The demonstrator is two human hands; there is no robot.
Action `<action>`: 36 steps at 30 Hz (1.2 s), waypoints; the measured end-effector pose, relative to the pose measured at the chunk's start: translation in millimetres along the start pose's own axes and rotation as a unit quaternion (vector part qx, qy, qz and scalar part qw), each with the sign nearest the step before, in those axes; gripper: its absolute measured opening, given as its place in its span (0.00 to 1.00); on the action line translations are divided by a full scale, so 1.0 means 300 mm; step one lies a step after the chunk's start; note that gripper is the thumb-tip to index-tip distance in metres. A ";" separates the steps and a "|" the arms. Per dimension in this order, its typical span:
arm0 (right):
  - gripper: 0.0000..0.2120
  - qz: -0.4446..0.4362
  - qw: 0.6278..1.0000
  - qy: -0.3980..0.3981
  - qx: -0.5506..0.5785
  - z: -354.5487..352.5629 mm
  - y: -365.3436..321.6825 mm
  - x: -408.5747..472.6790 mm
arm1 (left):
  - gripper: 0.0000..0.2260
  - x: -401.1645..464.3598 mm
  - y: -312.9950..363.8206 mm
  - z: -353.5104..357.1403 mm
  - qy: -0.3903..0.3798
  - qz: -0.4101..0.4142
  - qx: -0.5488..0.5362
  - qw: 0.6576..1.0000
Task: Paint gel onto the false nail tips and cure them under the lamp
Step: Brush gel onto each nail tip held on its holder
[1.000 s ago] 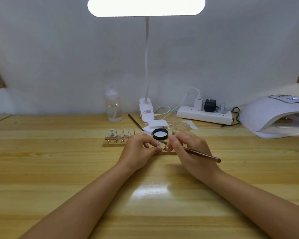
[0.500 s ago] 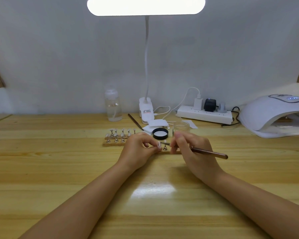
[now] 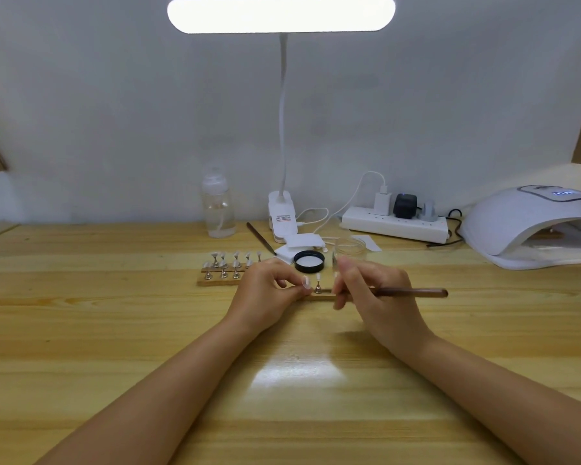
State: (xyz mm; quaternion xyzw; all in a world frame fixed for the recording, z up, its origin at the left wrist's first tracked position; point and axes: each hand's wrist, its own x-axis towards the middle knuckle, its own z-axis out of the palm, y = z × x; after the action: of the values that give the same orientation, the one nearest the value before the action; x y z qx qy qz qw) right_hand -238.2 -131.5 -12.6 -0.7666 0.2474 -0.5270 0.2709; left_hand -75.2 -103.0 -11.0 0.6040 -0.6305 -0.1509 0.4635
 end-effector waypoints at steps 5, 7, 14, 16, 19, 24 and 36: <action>0.06 -0.011 0.993 0.077 -0.089 -0.060 0.017 0.050 | 0.07 0.004 0.000 -0.001 -0.009 -0.026 -0.008 1.000; 0.07 0.011 0.991 0.046 -0.122 -0.096 0.036 0.057 | 0.06 0.005 0.003 -0.003 -0.017 -0.033 -0.003 0.999; 0.07 -0.014 0.970 -0.082 -0.229 -0.132 0.063 0.058 | 0.02 0.009 -0.002 0.003 -0.015 -0.050 0.011 0.999; 0.07 -0.026 0.961 -0.102 -0.257 -0.124 0.069 0.055 | 0.05 0.009 -0.003 0.005 -0.014 -0.050 0.014 0.999; 0.06 -0.056 0.953 -0.094 -0.282 -0.116 0.075 0.051 | 0.08 0.009 -0.002 0.005 -0.019 -0.048 0.038 0.998; 0.06 -0.080 0.952 -0.089 -0.282 -0.117 0.069 0.050 | 0.09 0.014 -0.013 0.012 -0.038 -0.032 0.054 0.997; 0.07 -0.168 0.964 -0.006 -0.204 -0.080 0.039 0.036 | 0.20 0.003 -0.018 0.017 0.018 0.024 0.085 0.996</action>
State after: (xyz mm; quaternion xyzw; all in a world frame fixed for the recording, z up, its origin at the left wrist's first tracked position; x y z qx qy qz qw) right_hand -258.4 -150.9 -6.1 -0.8393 0.2161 -0.4986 0.0176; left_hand -75.7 -106.9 -17.3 0.6283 -0.6472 -0.0750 0.4251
